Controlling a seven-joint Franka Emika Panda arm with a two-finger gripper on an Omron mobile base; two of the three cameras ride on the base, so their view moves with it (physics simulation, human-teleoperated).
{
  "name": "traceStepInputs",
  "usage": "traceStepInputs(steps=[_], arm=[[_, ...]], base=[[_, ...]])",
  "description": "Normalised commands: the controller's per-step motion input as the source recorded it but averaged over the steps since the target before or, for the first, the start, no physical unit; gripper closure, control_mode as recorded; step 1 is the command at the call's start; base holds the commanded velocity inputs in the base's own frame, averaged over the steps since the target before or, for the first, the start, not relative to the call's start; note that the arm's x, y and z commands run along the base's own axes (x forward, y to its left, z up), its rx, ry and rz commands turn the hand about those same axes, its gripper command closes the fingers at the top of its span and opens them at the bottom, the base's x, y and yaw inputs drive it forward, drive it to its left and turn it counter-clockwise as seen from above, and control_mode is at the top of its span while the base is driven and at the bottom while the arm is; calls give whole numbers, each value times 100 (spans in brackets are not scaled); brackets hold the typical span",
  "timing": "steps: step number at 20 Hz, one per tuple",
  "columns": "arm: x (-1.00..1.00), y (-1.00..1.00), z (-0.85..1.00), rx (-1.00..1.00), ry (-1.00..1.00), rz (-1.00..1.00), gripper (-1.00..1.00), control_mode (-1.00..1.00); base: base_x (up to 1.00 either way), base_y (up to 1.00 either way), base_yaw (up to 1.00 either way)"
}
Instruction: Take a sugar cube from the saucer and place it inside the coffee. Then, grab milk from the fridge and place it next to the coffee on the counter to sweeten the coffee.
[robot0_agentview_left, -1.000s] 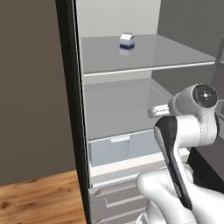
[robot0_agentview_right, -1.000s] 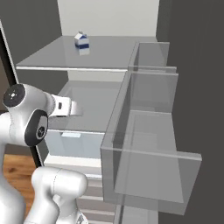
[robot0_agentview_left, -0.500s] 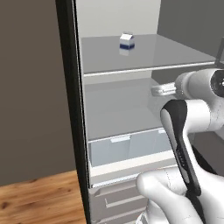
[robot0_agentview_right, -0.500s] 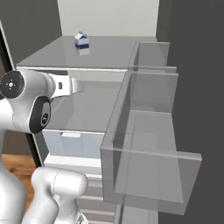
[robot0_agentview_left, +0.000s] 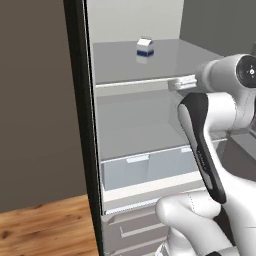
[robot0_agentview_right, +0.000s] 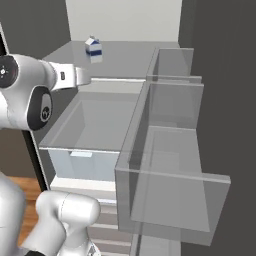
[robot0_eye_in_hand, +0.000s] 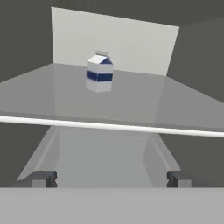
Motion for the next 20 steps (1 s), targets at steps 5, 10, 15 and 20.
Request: traceStepInputs(steps=[5, 10, 15, 20], arm=[[6, 19, 40, 0, 0, -1, -100, -100], [6, 15, 25, 0, 0, 0, -100, -100], [17, 14, 2, 0, 0, 0, -100, -100], [44, 4, 0, 3, 0, 0, -100, -100]], base=[[0, 0, 0], [0, 0, 0], [0, 0, 0], [0, 0, 0]])
